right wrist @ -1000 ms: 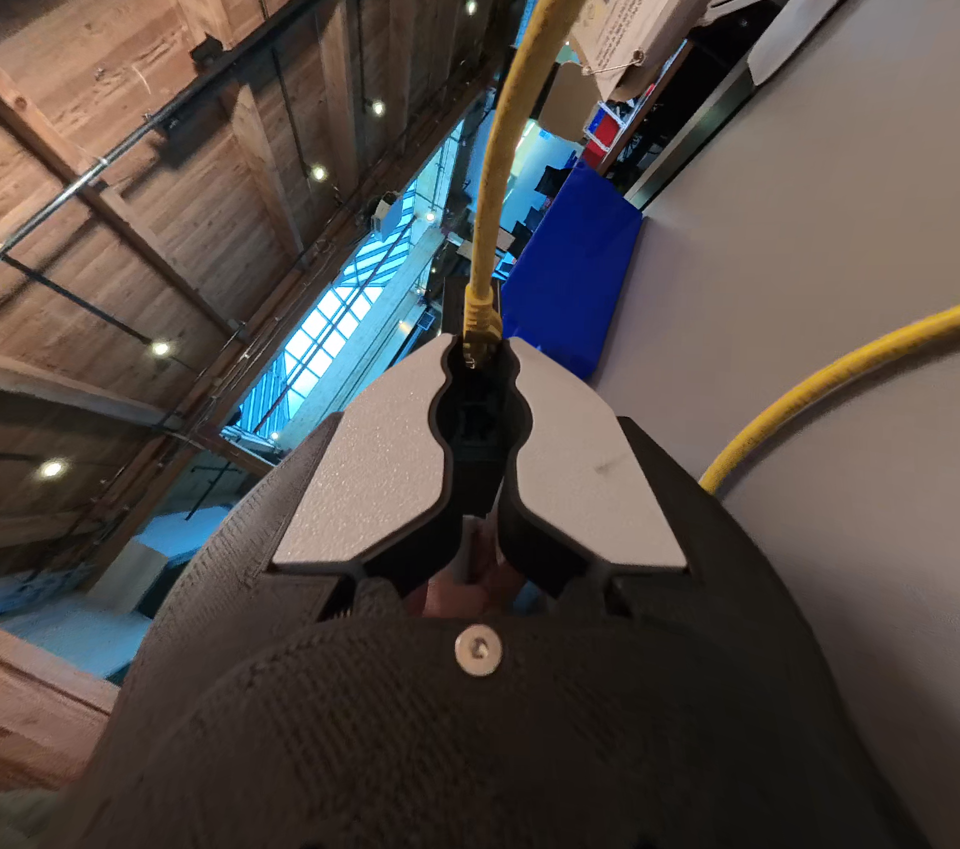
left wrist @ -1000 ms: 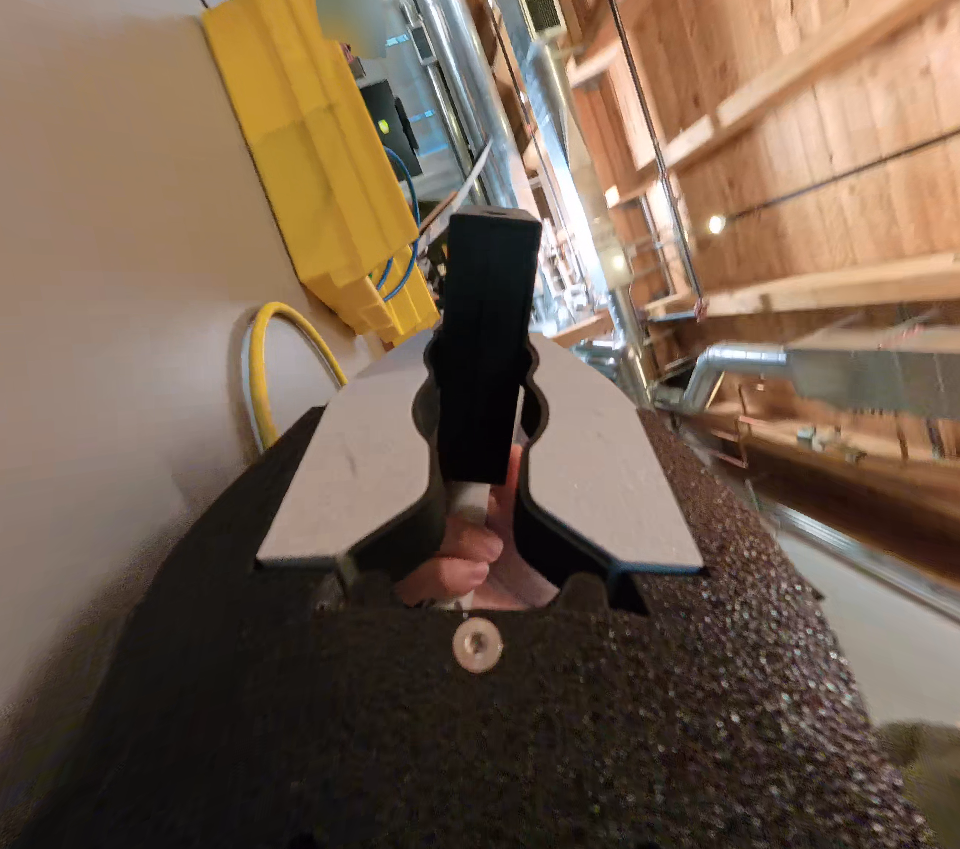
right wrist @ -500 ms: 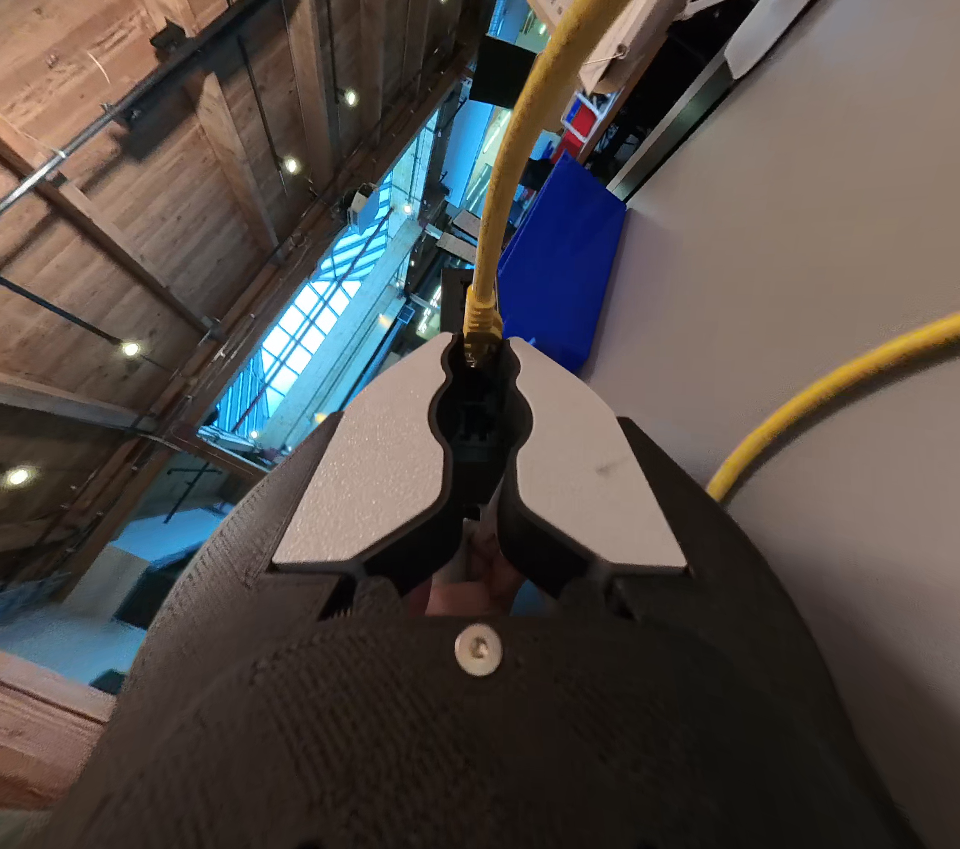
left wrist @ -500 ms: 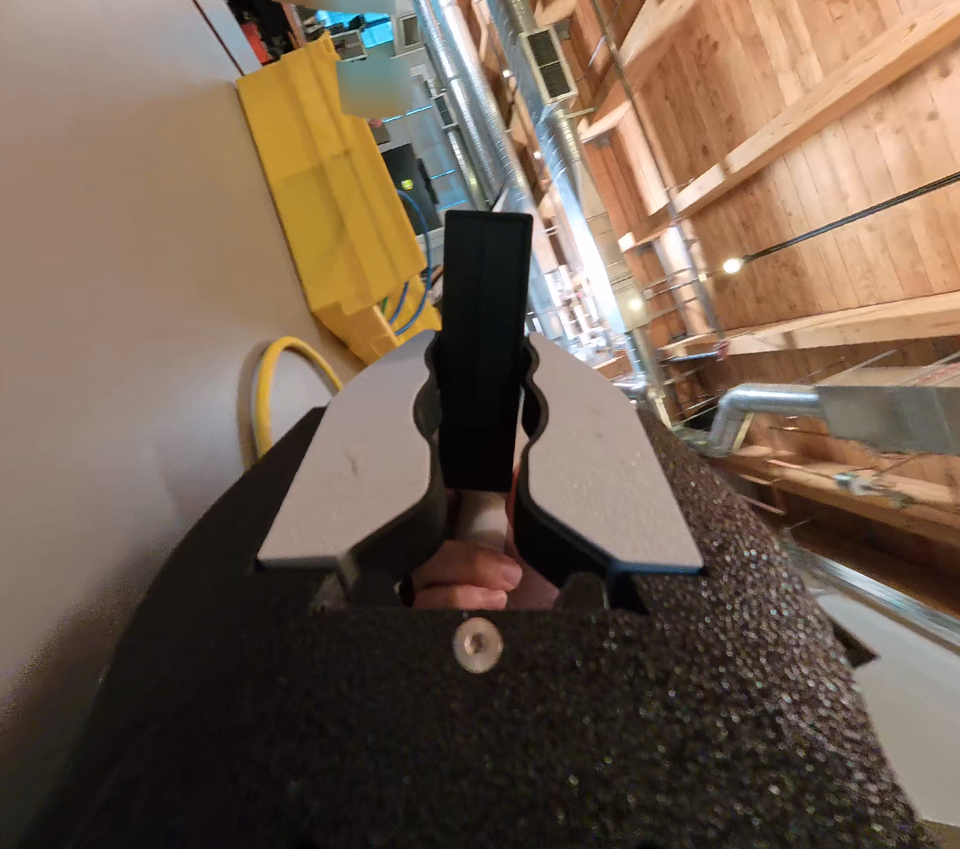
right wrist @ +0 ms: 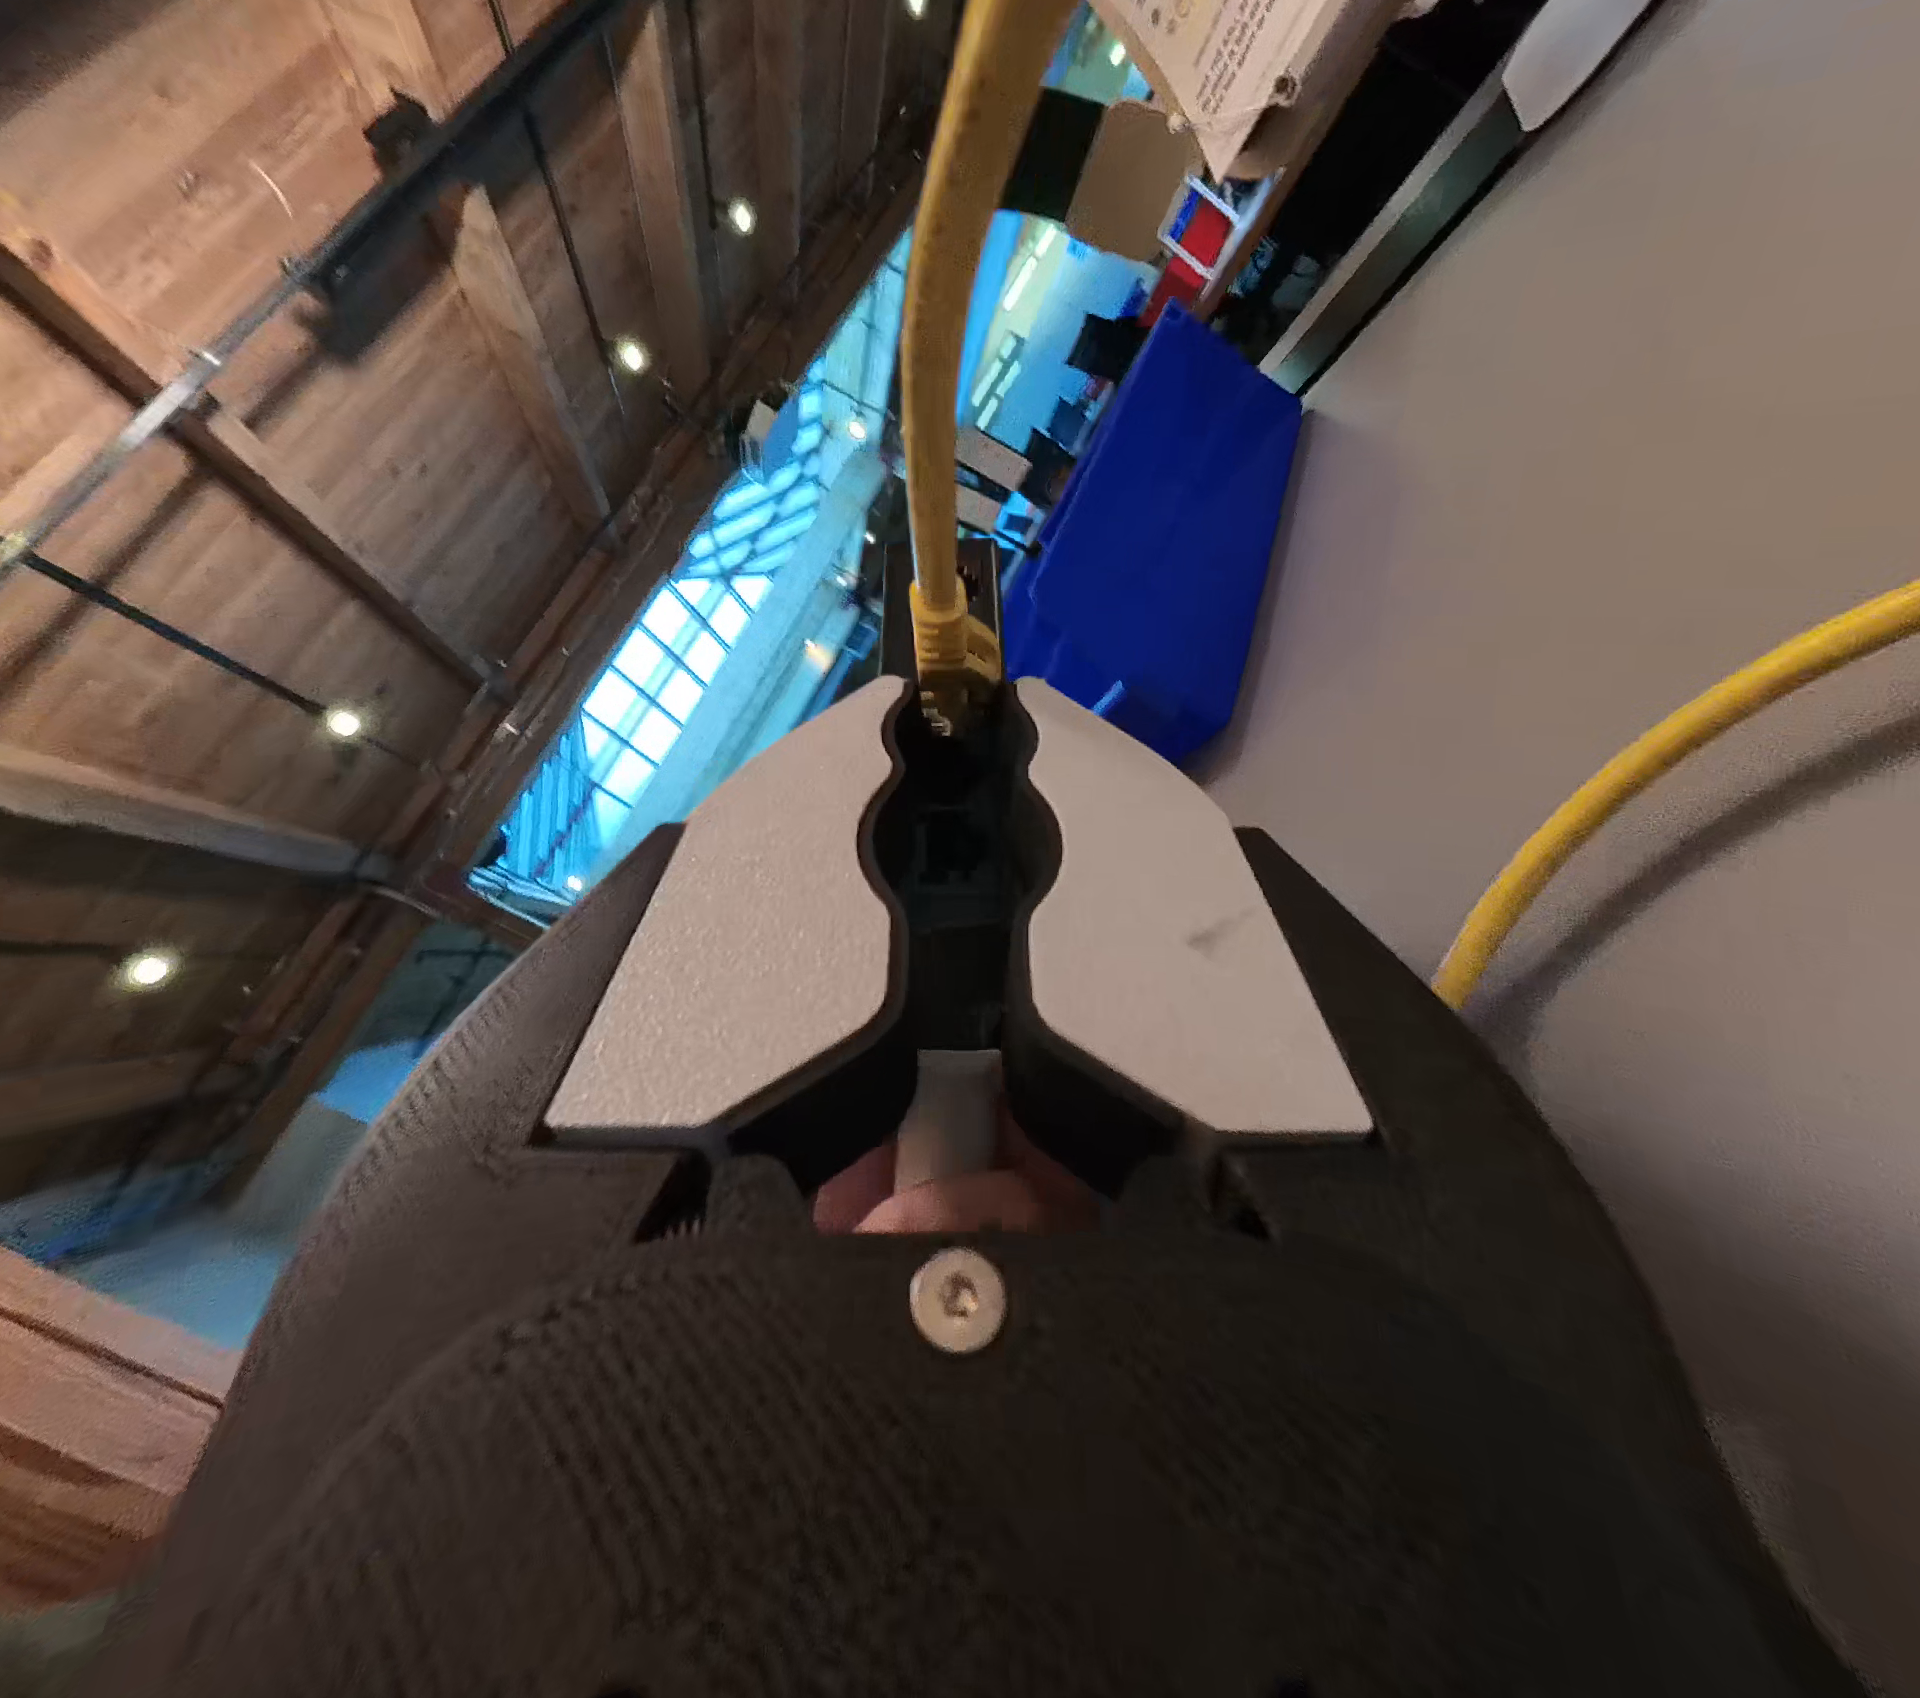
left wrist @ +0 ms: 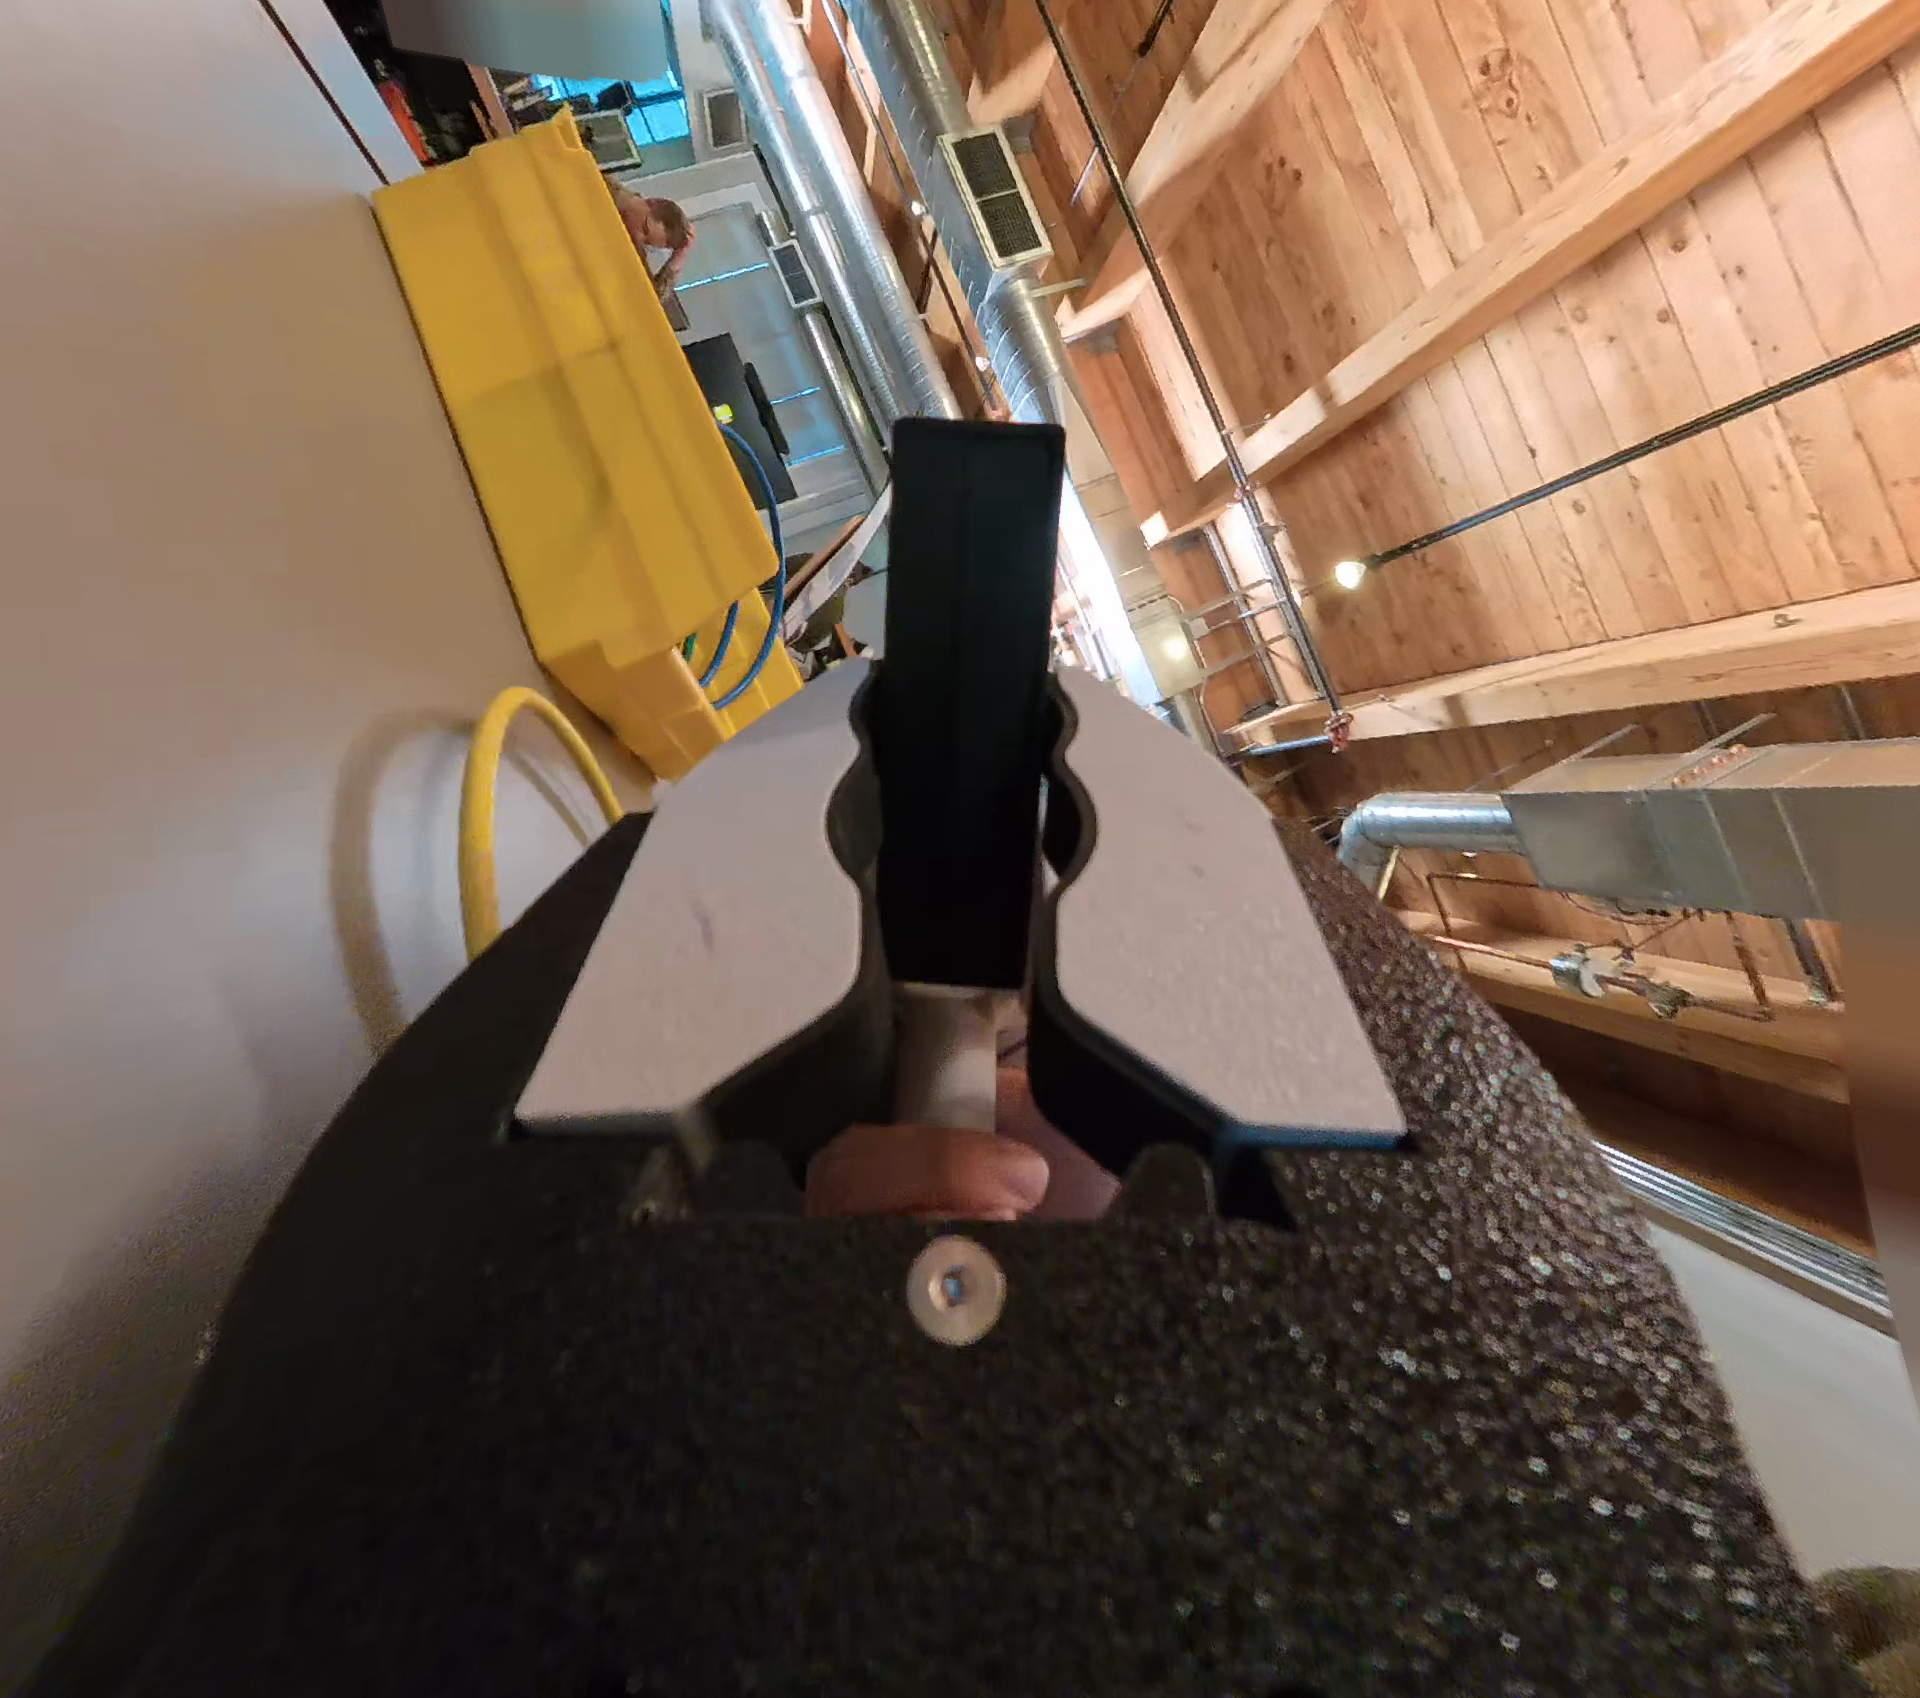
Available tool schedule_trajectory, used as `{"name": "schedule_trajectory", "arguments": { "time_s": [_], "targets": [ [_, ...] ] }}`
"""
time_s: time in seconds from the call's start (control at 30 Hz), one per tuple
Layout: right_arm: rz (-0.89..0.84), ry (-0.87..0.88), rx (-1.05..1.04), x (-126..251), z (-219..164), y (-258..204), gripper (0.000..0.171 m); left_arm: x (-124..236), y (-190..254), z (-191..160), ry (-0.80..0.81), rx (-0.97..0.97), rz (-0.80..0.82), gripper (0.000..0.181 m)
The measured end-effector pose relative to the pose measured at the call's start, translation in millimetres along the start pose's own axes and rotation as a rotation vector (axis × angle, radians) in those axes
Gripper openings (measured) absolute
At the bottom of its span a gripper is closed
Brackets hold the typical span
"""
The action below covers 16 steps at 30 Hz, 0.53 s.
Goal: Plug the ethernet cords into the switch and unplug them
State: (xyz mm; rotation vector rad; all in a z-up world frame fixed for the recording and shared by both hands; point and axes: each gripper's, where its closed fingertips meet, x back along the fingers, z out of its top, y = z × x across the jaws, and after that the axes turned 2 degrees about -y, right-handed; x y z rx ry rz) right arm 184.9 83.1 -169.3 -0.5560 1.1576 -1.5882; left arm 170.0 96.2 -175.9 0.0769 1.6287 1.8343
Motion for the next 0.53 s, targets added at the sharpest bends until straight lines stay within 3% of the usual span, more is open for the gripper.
{"name": "schedule_trajectory", "arguments": {
  "time_s": [0.53],
  "targets": [
    [0.004, 0.06, -0.033, 2.2, -2.1, 11.3, 0.014, 1.3, -8.6, -2.6, -0.019, -0.062, 0.047, 0.027]
  ]
}}
